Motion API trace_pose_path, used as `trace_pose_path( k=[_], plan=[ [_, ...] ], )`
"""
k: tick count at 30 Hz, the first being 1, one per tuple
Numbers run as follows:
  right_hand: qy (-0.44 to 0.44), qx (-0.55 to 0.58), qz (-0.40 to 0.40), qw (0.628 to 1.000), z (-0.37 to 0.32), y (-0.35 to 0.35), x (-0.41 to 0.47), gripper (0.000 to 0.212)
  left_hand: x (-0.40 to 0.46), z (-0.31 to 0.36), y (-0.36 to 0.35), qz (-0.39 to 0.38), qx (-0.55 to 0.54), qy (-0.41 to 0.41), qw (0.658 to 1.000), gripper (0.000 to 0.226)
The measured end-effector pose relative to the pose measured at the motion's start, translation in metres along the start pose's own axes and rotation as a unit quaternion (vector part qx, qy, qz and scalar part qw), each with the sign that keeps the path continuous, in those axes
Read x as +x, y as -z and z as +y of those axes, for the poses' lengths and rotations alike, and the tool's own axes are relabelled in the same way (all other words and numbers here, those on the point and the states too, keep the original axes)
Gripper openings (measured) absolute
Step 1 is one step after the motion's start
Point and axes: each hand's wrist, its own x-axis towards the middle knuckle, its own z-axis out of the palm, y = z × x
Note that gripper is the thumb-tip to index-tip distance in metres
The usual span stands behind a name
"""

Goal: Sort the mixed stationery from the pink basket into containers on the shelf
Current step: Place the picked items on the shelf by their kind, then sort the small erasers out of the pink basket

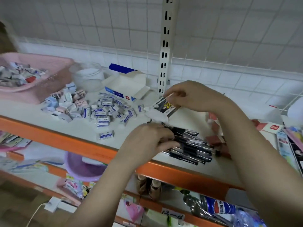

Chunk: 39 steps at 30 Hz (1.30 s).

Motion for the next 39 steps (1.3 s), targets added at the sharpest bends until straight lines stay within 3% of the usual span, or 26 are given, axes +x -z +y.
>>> trace_pose_path(
  k=[4, 9, 16, 20, 27, 31, 36, 39],
  plan=[
    [0.024, 0.066, 0.148, 0.986, -0.046, -0.008, 0.01, 0.014, -0.005, -0.049, 0.057, 0.016, 0.033, 0.115, 0.993, 0.025],
    [0.018, 0.074, 0.175, 0.982, -0.1, -0.057, 0.045, 0.017, -0.035, -0.129, 0.129, 0.04, 0.031, 0.246, 0.968, 0.023],
    [-0.015, 0.05, 0.219, 0.974, -0.183, -0.152, 0.122, 0.031, -0.108, -0.257, 0.202, 0.086, 0.033, 0.235, 0.968, 0.018],
    [-0.043, 0.063, 0.235, 0.969, -0.241, -0.19, 0.17, 0.031, -0.131, -0.318, 0.239, 0.051, 0.03, 0.205, 0.977, 0.011],
    [-0.083, -0.002, 0.211, 0.974, -0.302, -0.205, 0.239, 0.031, -0.142, -0.394, 0.286, 0.029, -0.013, 0.194, 0.98, 0.013],
    [-0.059, -0.016, 0.192, 0.979, -0.311, -0.208, 0.29, 0.031, -0.136, -0.449, 0.295, 0.029, 0.015, 0.229, 0.973, 0.013],
    [-0.032, -0.158, 0.017, 0.987, -0.322, -0.204, 0.361, 0.035, -0.124, -0.504, 0.307, -0.062, 0.067, 0.297, 0.951, 0.041],
    [0.007, -0.198, -0.099, 0.975, -0.339, -0.207, 0.387, 0.045, -0.111, -0.522, 0.318, -0.149, 0.082, 0.272, 0.947, 0.051]
  ],
)
